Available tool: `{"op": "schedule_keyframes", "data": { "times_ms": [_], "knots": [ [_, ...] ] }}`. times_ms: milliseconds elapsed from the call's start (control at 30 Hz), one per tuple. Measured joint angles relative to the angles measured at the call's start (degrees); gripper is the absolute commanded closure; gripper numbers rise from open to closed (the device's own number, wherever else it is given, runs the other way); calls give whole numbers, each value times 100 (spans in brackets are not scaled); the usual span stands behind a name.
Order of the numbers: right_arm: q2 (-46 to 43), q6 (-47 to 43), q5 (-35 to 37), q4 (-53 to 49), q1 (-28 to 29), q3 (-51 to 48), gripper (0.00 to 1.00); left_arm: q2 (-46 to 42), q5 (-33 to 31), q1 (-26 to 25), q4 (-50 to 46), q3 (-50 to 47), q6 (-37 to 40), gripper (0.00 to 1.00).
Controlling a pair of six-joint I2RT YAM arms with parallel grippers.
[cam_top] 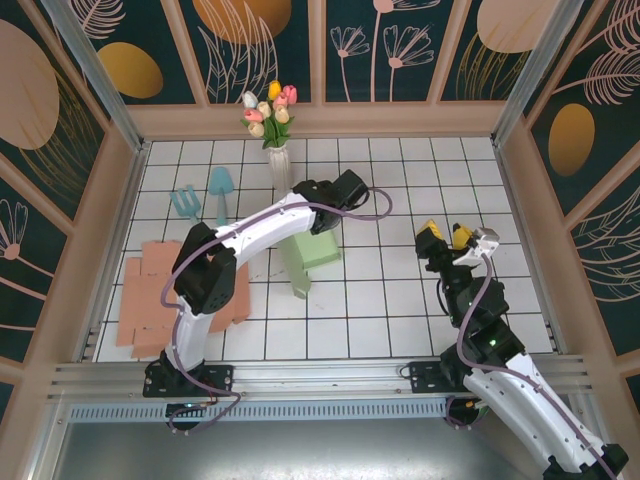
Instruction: Fold the paper box
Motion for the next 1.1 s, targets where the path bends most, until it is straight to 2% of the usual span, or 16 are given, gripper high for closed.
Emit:
{"op": "schedule_keyframes", "data": {
  "times_ms": [133, 267, 433, 667, 767, 867, 900, 933, 1033, 1100],
  "knots": [
    [0, -2, 79, 0, 0, 0, 28, 175, 249, -107, -170, 343, 101, 94],
    [0, -2, 122, 0, -2, -2, 27, 592, 302, -122, -177, 566, 81, 78],
    [35, -4, 138, 7, -11, -13, 27, 1099, 201, -109, -210, 1145, -146, 69],
    [269, -4, 133, 44, -13, -13, 27, 767, -63, -109, 271, 1445, -761, 60],
    [328, -7, 127, 44, -22, -13, 27, 468, -492, -109, 448, 1412, -1397, 44],
    [334, -7, 116, 44, -31, -13, 27, 87, -870, -109, 426, 1364, -2490, 38],
    [334, -7, 116, 46, -35, -13, 27, -79, -898, -109, 426, 1274, -2835, 27],
    [334, -7, 116, 44, -39, -13, 27, -306, -887, -107, 461, 1078, -3200, 21],
    [334, -9, 118, 46, -44, -13, 27, -1123, -673, -103, 682, 181, -4118, 16],
    [341, -17, 118, 46, -44, -13, 27, -1600, -442, -103, 903, -420, -4614, 18]
  ]
}}
